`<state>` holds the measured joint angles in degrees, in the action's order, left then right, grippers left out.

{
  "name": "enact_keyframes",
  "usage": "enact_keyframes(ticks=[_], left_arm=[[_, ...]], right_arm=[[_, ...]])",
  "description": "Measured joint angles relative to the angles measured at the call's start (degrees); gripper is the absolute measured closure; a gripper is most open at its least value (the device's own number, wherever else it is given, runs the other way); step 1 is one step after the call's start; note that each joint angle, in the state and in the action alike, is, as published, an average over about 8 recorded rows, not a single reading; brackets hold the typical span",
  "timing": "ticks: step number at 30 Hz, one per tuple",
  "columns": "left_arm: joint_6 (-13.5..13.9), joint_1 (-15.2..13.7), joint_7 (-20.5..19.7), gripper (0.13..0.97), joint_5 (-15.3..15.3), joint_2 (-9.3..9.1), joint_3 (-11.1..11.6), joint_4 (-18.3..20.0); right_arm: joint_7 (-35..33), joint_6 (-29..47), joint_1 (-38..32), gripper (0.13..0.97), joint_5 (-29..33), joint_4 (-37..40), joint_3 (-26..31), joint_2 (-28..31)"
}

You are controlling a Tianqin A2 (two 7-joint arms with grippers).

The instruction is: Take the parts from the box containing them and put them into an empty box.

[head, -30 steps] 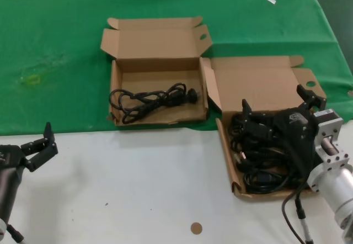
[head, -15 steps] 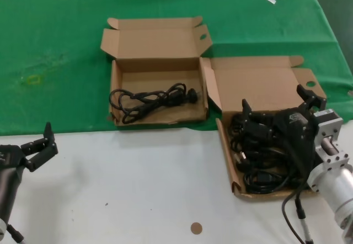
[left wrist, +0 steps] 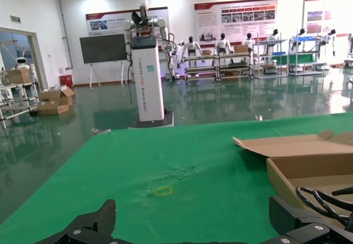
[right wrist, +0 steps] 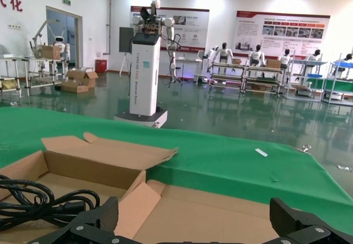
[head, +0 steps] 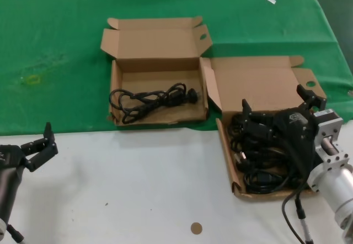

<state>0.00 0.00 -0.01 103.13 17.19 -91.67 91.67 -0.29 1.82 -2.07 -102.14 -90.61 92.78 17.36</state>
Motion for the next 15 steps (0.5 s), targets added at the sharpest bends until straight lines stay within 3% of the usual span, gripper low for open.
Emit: enact_keyframes(ticks=[15], left_arm=[[0.0, 0.0, 0.0, 0.132, 0.0, 0.0, 0.0, 0.0]], right_arm=[[0.0, 0.0, 0.0, 0.129, 0.0, 0.0, 0.0, 0.0]])
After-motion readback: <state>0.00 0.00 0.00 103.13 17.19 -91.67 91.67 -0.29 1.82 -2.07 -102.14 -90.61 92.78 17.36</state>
